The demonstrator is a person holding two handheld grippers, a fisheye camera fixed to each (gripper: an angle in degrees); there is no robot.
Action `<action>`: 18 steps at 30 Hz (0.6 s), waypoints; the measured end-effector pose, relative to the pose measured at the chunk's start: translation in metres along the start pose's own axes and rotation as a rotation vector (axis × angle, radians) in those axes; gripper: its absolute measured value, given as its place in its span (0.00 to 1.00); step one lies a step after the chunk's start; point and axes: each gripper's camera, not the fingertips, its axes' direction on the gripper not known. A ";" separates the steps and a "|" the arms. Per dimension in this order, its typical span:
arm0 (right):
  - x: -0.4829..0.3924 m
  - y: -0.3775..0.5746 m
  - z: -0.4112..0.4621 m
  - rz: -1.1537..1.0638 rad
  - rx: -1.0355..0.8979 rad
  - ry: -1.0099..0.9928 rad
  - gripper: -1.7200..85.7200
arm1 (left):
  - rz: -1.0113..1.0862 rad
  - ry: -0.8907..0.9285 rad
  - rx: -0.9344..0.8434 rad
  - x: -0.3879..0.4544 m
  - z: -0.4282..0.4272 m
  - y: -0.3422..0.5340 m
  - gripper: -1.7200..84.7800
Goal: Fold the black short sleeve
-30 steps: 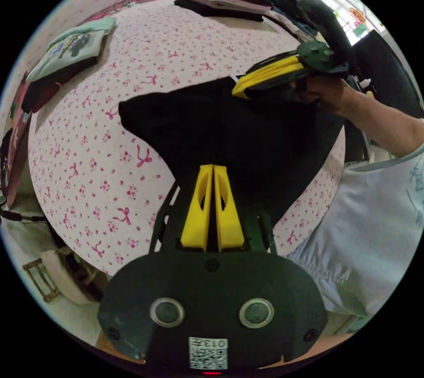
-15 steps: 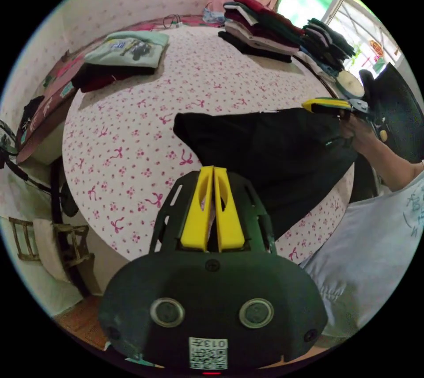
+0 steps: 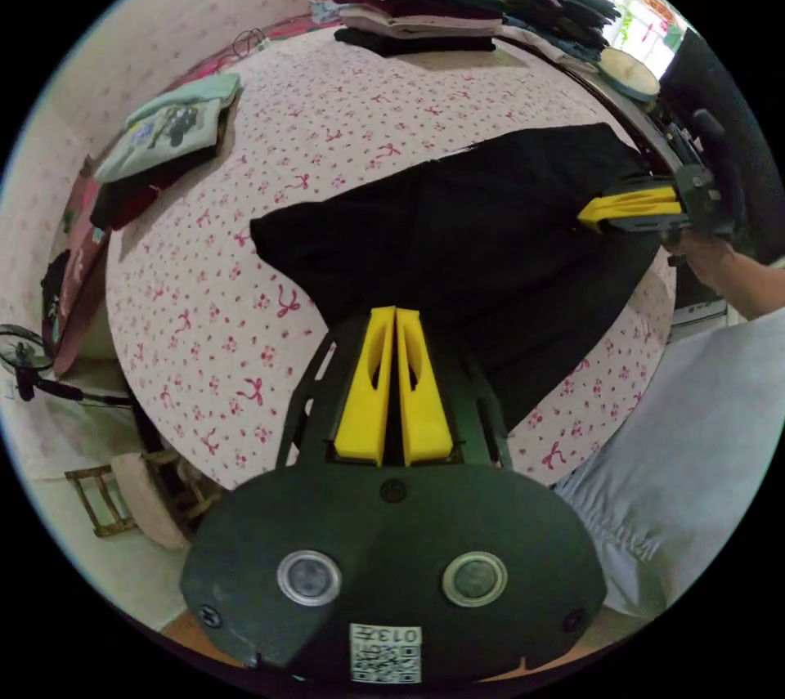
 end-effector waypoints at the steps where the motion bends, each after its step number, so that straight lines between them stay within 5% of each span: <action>1: 0.003 0.005 -0.007 0.003 0.020 0.018 0.02 | 0.024 0.019 0.018 0.010 -0.002 -0.002 0.03; 5: 0.007 0.013 -0.013 -0.021 0.033 -0.028 0.02 | 0.260 0.110 0.077 0.103 0.003 -0.028 0.08; 9: 0.013 0.016 -0.009 0.040 0.014 -0.057 0.02 | 0.473 -0.011 0.015 0.183 0.037 -0.048 0.11; 18: 0.029 0.021 -0.011 0.094 0.025 -0.049 0.02 | 0.499 0.118 -0.090 0.188 0.052 -0.083 0.04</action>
